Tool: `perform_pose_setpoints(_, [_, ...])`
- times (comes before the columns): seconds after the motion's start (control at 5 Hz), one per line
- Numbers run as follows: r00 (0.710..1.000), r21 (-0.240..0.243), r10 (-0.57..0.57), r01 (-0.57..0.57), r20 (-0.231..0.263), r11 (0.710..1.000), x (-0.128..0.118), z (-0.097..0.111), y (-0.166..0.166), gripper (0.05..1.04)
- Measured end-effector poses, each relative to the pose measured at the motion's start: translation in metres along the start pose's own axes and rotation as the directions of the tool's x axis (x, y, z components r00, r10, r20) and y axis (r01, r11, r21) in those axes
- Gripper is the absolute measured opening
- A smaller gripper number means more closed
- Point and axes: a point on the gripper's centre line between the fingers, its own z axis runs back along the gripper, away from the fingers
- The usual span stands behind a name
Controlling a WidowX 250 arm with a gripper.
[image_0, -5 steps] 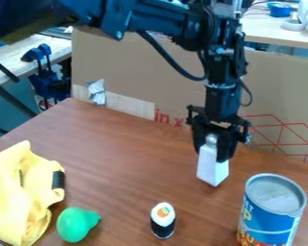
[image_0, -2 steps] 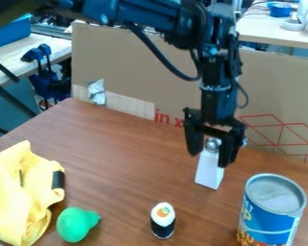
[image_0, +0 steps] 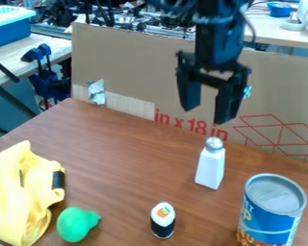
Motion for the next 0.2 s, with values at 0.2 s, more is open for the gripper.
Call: perform_pose_setpoints(0.2, [0.997,0.044,-0.017,0.020,-0.072,0.999,-0.0382,0.0255,-0.0215,1.006])
